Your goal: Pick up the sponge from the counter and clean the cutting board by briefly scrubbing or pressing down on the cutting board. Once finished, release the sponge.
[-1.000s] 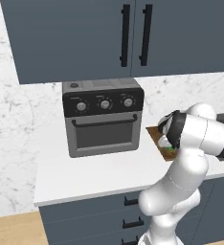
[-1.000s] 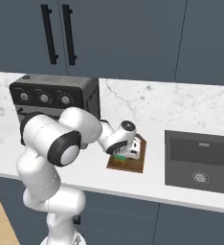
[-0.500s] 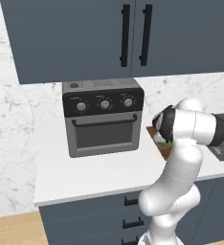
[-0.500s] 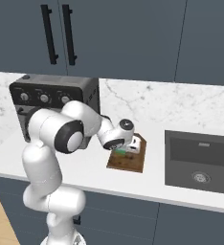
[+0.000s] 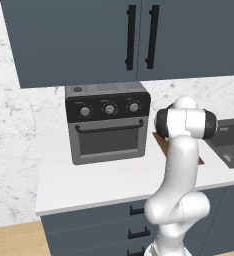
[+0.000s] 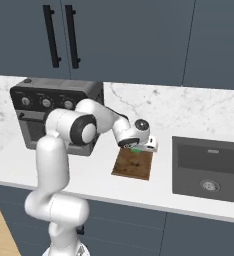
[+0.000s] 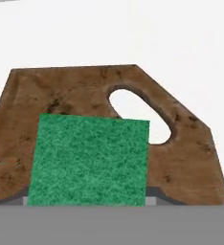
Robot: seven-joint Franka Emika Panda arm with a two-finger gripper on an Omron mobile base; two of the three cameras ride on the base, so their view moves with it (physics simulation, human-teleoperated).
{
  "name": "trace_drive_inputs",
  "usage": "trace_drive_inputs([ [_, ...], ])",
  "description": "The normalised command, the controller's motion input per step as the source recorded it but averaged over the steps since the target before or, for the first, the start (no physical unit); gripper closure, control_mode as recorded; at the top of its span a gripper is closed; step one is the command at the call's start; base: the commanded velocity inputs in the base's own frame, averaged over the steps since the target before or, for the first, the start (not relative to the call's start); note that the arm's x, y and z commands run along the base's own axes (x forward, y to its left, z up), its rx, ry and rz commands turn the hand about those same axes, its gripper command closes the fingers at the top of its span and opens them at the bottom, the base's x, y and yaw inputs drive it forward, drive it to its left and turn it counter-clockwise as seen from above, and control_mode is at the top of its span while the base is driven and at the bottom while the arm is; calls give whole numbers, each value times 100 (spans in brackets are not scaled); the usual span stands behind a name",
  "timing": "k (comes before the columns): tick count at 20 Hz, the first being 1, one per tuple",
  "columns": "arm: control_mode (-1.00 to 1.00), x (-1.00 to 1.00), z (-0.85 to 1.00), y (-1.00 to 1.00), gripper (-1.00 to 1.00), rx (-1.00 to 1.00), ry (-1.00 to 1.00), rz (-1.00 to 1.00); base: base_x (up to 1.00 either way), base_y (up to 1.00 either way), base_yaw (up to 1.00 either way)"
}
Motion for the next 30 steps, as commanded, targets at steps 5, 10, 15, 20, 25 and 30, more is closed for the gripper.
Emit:
trace_drive_inputs([
  [5, -100, 45, -38, -99, 100, -2, 0, 0, 0, 0, 0],
  [10, -100, 4, -48, -60, 100, -1, 0, 0, 0, 0, 0],
  [15, -100, -37, -72, -12, 100, 0, 2, -7, 0, 0, 0],
  [20, -100, -93, -75, 0, 100, 0, 0, -12, 0, 0, 0],
  [25, -100, -100, -54, 3, 100, 0, 0, -13, 0, 0, 0],
  [30, -100, -100, -44, 28, 100, 0, 0, -16, 0, 0, 0],
])
